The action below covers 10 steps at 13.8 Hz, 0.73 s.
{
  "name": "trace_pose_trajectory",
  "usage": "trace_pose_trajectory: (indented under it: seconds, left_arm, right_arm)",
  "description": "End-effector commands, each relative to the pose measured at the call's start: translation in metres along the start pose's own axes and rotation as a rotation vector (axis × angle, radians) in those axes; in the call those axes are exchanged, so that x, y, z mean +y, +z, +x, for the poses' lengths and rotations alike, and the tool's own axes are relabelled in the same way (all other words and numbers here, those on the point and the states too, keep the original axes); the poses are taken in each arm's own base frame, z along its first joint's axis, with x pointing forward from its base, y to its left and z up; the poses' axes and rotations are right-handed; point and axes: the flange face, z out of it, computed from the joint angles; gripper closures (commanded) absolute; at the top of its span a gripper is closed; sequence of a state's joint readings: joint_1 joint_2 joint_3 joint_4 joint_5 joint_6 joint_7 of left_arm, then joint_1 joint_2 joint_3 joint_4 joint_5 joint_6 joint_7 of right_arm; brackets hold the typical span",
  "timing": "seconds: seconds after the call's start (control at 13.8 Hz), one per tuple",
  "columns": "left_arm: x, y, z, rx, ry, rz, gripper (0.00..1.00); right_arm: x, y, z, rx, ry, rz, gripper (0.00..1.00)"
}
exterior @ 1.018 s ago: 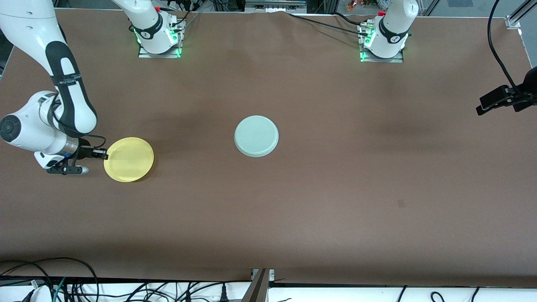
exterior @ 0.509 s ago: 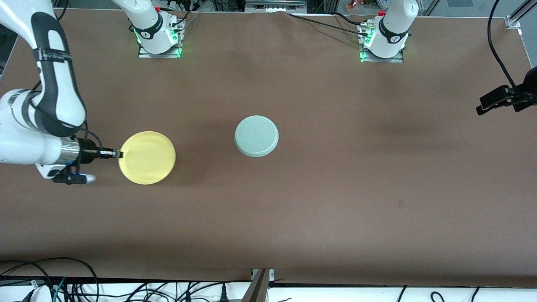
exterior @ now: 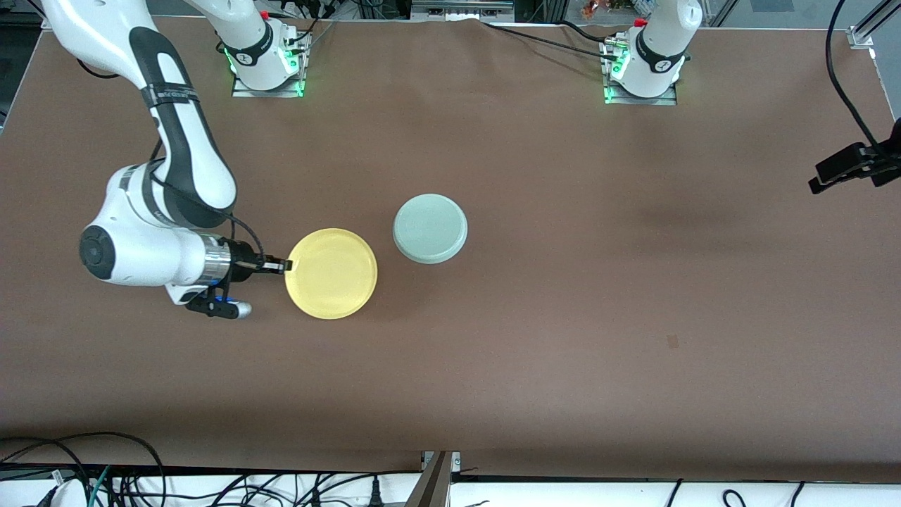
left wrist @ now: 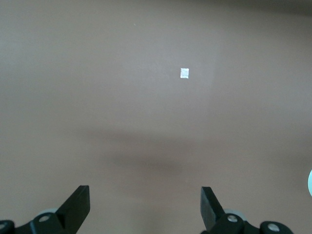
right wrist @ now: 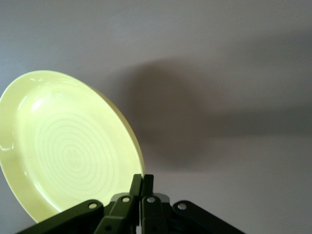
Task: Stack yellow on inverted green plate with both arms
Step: 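Lift and carry the yellow plate with the right gripper toward the green plate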
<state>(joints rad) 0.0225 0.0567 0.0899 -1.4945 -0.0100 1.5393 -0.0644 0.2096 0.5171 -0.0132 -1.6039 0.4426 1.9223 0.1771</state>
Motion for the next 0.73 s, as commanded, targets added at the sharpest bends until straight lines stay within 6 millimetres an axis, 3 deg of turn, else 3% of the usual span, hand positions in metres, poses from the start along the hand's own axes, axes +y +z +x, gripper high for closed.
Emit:
trace_pose_trajectory:
  seconds: [0.0,0.07,0.22,0.44,0.58,0.65]
  left_arm:
    - [-0.004,-0.01,0.003,0.019,-0.006,0.02,0.0]
    - [-0.004,-0.01,0.003,0.019,-0.006,0.02,0.0]
    - [-0.004,-0.01,0.006,0.037,-0.006,0.018,0.0]
    - [-0.007,-0.013,0.006,0.048,-0.014,0.017,0.0]
    - [-0.007,-0.013,0.006,0.05,-0.014,0.017,0.0]
    - [-0.006,-0.013,0.006,0.048,-0.012,0.017,0.0]
  right_arm:
    - [-0.04,0.014,-0.008,0.022,-0.026,0.026,1.0]
    - [-0.053,0.034,-0.011,0.023,-0.045,0.016,1.0]
    - [-0.103,0.074,-0.033,0.066,-0.134,-0.021,1.0]
    - [-0.109,0.103,-0.056,0.038,-0.163,-0.053,1.0]
    - [-0.122,0.12,-0.092,0.048,-0.235,-0.116,1.0]
    - [-0.111,0.125,-0.105,0.076,-0.234,-0.121,1.0]
